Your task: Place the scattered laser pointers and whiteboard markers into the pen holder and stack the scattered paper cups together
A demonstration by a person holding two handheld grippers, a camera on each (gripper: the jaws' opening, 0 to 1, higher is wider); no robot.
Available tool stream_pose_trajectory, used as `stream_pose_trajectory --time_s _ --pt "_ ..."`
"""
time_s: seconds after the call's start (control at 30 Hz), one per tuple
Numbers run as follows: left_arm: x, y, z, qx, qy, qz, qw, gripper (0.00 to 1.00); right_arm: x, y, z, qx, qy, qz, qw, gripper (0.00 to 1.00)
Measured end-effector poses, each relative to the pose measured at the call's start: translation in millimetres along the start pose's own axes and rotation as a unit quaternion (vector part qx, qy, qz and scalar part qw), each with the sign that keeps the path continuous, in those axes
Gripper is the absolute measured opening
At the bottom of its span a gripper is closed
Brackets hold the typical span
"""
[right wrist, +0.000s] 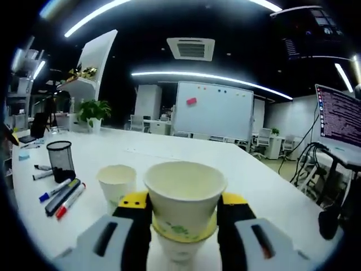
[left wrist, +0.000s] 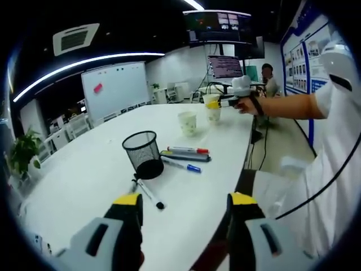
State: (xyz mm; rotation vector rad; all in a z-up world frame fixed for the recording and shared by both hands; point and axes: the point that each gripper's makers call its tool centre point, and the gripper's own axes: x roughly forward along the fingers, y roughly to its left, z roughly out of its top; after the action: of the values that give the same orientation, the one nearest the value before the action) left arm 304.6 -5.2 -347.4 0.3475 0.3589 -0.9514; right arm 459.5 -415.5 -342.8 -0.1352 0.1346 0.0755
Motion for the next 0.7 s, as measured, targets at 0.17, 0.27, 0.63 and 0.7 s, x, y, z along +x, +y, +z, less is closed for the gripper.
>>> stream_pose_trajectory --time_s 0.17,0.27,0.63,0.7 --pt "-1 0.5 3.8 0.002 -0.003 -0.001 1.0 0.61 -1 4 -6.1 -0.008 0.002 0.007 0.9999 0.46" --pt "0 -0.4 3.8 0.001 -0.003 -0.003 1.0 0.61 -1 7 -5.6 -0.007 -0.001 0.011 0.9999 0.46" --pt "-2 0.5 7.4 0.004 -0.005 -0.003 1.0 0.61 1 17 -4.2 -0.004 -0.009 0.027 0.9996 0.46" --pt "-2 0.7 6.3 0.004 -0.005 -0.003 1.0 0.61 1 18 -4.5 0.0 -0.01 0.028 0.9995 0.47"
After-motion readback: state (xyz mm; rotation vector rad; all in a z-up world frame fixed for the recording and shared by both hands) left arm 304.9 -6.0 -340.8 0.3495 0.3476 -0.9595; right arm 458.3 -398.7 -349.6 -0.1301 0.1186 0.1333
